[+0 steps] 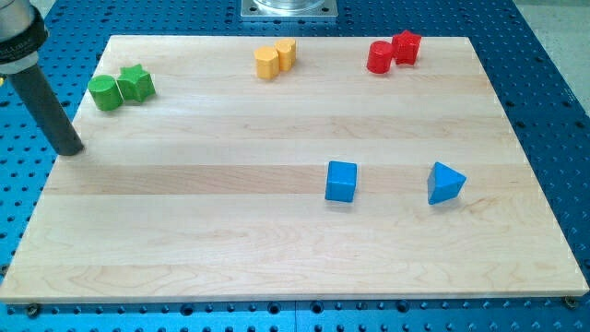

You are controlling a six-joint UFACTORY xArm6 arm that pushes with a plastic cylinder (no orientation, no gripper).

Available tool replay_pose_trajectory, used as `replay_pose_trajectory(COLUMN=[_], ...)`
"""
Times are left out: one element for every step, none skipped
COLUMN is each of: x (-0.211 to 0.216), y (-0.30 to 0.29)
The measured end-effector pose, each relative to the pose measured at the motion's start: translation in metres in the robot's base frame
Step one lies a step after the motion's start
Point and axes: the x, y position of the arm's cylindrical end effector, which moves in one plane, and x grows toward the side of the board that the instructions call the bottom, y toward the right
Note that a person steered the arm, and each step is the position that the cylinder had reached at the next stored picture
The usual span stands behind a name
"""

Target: Slightly move the green circle to the right

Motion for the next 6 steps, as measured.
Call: replay_pose_trajectory(x=[0.000,-0.003,-0.056,-0.095,-0.103,-0.095], y=[-0.013,-0.012,-0.010,-0.013,0.002,0.030])
